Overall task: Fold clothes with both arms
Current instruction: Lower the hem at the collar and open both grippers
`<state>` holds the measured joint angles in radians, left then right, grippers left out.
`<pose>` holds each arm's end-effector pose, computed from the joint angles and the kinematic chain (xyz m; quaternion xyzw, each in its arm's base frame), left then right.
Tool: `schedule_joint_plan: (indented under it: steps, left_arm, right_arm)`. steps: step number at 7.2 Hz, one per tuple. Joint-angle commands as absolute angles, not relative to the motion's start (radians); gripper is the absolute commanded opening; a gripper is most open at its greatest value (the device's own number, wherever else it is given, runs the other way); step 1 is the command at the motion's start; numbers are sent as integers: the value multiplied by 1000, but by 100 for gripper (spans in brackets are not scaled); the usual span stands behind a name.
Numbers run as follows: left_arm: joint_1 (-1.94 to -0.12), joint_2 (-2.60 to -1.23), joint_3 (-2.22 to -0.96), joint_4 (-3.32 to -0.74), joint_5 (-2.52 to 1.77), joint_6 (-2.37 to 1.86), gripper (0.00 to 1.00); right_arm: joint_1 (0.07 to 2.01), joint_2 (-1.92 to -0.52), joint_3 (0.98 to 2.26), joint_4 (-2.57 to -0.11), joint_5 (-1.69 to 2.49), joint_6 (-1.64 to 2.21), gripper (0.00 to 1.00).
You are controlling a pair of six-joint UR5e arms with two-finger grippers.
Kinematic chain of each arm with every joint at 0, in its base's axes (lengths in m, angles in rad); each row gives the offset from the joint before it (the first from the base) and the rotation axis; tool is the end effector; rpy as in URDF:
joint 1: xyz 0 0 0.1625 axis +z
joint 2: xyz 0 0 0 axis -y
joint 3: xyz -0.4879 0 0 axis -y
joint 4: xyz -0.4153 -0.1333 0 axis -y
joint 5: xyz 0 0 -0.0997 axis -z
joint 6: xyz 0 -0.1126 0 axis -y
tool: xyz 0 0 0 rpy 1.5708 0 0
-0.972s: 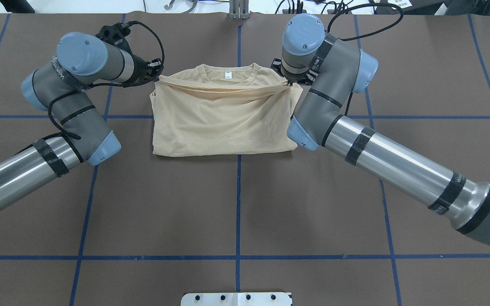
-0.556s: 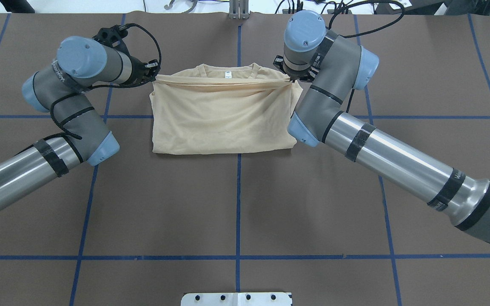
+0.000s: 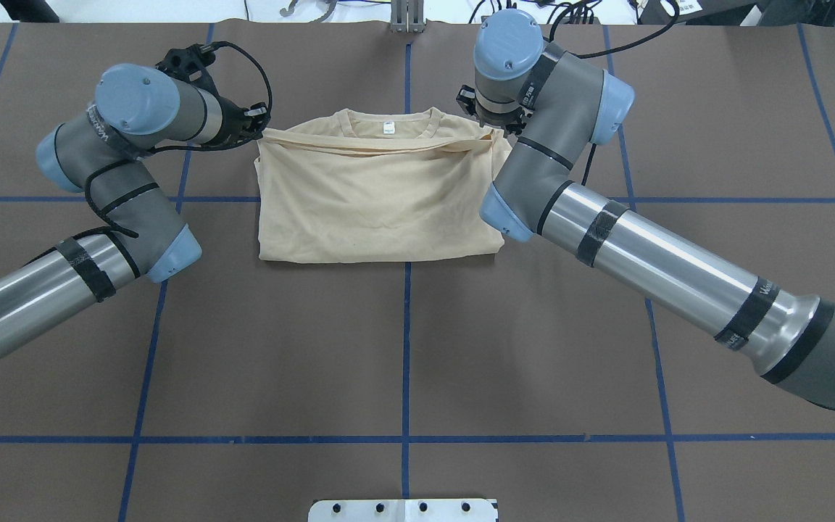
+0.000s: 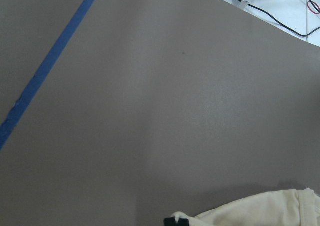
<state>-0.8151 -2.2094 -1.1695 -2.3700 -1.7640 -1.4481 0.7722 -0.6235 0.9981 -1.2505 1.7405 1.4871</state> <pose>0.4950 -0.6882 0.4271 0.1481 0.4777 -0.2485 0.8295 -0.5867 -0.7309 0.3168 0.0683 -0.3417 0.2890 0.8916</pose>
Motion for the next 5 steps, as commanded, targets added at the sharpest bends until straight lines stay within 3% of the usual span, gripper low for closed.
schedule_joint_plan:
  steps: [1,3,5]
  left_arm:
    - [-840,-2209,-1154,-2404,-1766,-1448,35]
    - [-883,-2223,-1167,-2404,-1778,-1447,35]
    - [-890,-2217,-1218,-2407,-1825,-1447,39]
  right_arm:
    - [802,-606,988,-1252,1750,1497,81]
    - [813,-673,1114,-1249,1776,1523,81]
    - [735,-896,1405,-1206,1783,1613,83]
